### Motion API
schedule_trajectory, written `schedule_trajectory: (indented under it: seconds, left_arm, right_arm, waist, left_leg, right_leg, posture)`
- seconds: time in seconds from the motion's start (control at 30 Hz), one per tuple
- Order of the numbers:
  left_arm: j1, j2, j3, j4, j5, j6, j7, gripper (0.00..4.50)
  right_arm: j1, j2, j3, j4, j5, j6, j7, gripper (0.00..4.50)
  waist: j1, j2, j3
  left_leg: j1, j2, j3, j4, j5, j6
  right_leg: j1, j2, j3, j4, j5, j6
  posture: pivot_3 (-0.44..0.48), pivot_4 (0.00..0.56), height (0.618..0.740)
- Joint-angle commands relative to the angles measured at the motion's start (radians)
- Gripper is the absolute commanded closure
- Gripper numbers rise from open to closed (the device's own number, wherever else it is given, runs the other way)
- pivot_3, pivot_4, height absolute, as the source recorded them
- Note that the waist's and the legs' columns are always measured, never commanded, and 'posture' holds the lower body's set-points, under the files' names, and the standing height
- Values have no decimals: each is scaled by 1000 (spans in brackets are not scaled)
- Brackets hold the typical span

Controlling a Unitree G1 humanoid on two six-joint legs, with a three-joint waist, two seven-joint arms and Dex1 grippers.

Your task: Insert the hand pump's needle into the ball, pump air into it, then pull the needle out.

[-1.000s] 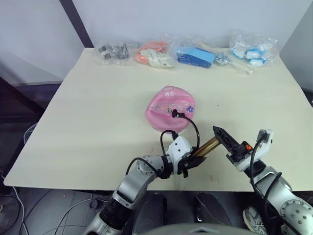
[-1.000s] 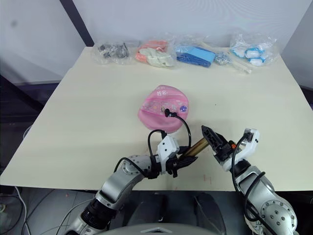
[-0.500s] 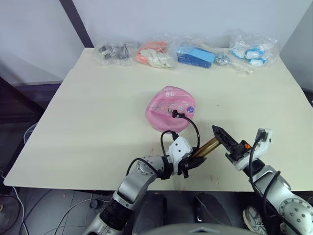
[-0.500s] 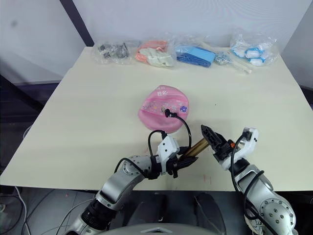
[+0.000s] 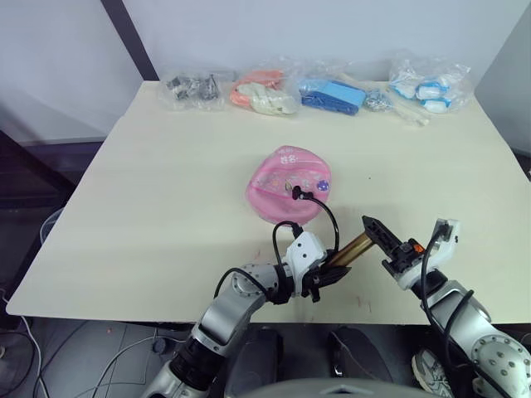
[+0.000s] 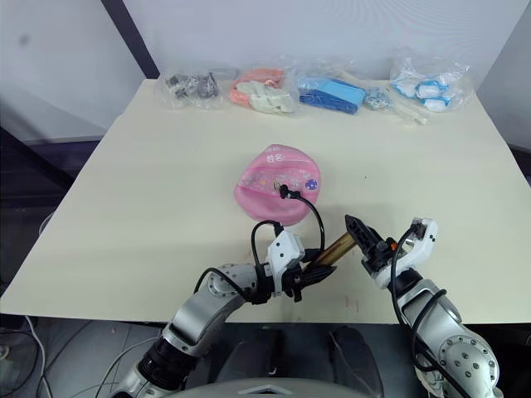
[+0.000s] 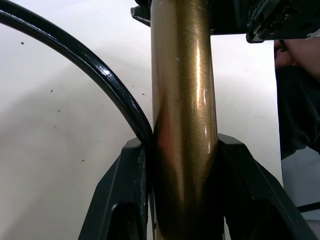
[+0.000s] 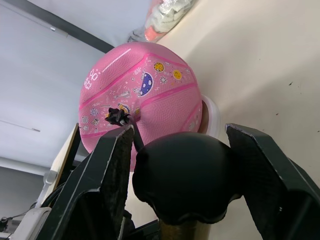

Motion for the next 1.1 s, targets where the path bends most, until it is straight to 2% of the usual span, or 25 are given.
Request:
schedule_trajectory:
  seconds: [0.03,0.07,0.17,0.6,0.67,0.7,0.83,0.87,1.1]
  left_arm:
    - [2,-9,0,-39,-4,-2,-2,3151]
    - [2,-9,0,-39,-5,-1,-3,3151]
    - [1,-9,0,-38,-5,1,-3,3151]
    - [-10,-5,7,-25,-10,-6,-20,3151]
    - [-12,-5,11,-22,-9,-9,-21,2151]
    - [-12,-4,12,-23,-10,-9,-23,2090]
    - [-15,-1,17,-21,-12,-9,-32,238]
    - [-15,1,21,-23,-15,-8,-35,38]
    - [-13,40,43,-55,-39,10,-80,38]
  right_arm:
    - [-9,0,8,-42,14,-5,14,1433]
    - [-10,1,7,-41,14,-6,16,1433]
    - [-15,3,3,-39,14,-11,16,2154]
    - [-15,2,1,-37,6,-12,24,2154]
    - [-14,0,1,-38,1,-12,27,2201]
    - [-14,1,1,-37,0,-13,27,2201]
    - [-13,2,2,-36,-5,-15,34,2201]
    - [-12,3,1,-37,-7,-16,36,2201]
    - [-11,-4,-6,-44,-34,-25,68,2201]
  waist:
    - [0,0,0]
    - [0,0,0]
    - [0,0,0]
    - [0,0,0]
    - [0,0,0]
    - [0,0,0]
    - [0,0,0]
    - [0,0,0]
    - [0,0,0]
  left_leg:
    - [0,0,0,0,0,0]
    - [0,0,0,0,0,0]
    - [0,0,0,0,0,0]
    - [0,0,0,0,0,0]
    - [0,0,0,0,0,0]
    - [0,0,0,0,0,0]
    - [0,0,0,0,0,0]
    - [0,0,0,0,0,0]
    - [0,0,0,0,0,0]
  right_leg:
    - [0,0,0,0,0,0]
    - [0,0,0,0,0,0]
    - [0,0,0,0,0,0]
    - [0,0,0,0,0,0]
    - [0,0,0,0,0,0]
    - [0,0,0,0,0,0]
    - [0,0,0,0,0,0]
    - [0,0,0,0,0,0]
    - [0,0,0,0,0,0]
  posture:
    - [0,150,740]
    - [0,150,740]
    - [0,150,740]
    - [0,150,740]
    - [0,150,740]
    - [0,150,740]
    - [0,150,740]
    - [0,150,740]
    - [0,150,740]
